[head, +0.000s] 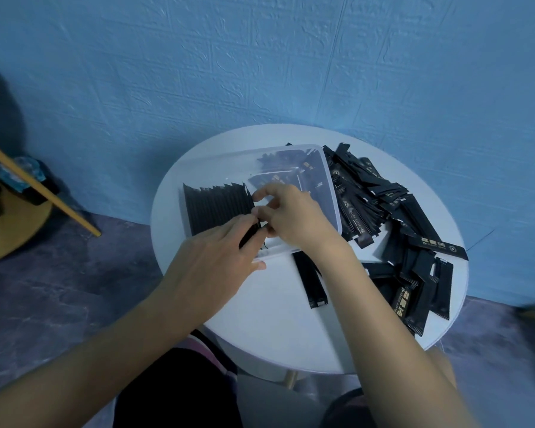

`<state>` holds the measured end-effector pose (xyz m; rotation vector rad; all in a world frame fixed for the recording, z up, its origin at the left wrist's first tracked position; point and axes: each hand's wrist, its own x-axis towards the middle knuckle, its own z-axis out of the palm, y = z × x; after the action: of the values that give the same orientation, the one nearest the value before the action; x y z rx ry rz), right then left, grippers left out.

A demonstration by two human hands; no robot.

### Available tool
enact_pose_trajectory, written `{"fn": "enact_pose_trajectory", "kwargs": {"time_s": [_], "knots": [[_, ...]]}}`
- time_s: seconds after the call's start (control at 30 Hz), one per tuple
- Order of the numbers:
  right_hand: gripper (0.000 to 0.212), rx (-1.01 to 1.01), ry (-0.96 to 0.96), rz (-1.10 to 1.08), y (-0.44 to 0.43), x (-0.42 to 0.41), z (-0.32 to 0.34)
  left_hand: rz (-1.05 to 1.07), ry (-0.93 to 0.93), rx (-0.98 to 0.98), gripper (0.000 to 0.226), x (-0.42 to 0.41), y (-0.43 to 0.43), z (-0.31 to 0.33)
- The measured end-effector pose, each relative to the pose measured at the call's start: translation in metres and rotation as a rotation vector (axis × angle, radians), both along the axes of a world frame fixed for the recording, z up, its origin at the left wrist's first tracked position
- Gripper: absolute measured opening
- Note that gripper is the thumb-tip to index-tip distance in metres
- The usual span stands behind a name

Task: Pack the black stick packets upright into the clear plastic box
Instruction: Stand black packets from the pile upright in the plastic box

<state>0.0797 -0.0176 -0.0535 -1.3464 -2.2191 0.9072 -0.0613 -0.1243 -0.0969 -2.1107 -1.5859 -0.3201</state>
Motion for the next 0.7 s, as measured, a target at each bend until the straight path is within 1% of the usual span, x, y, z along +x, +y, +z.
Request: {"fn": "enact_pose_trajectory", "kwargs": {"time_s": [0.1, 0.23, 0.37, 0.5, 0.7], "knots": [[0.014, -0.025, -0.01, 0.006, -0.0008, 0.0012, 0.0018, -0.013, -0.008, -0.007, 0.051, 0.0006, 0.0004, 0.0013], [0.025, -0.066, -0.013, 0.02, -0.0004, 0.0022, 0.0032, -0.044, -0.017, -0.027, 0.049, 0.0004, 0.001, 0.0029], [0.032, -0.068, -0.015, 0.026, -0.0012, 0.0025, 0.0029, -0.062, -0.012, -0.058, 0.045, 0.0005, 0.0022, 0.0056], [0.038, -0.056, -0.037, 0.009, -0.0016, 0.0019, 0.0038, -0.081, -0.027, -0.095, 0.046, -0.0021, 0.0064, 0.0027], [0.03, -0.015, -0.066, -0.008, -0.0078, 0.004, 0.0056, -0.09, -0.055, -0.094, 0.051, -0.0054, 0.0088, 0.0006]]}}
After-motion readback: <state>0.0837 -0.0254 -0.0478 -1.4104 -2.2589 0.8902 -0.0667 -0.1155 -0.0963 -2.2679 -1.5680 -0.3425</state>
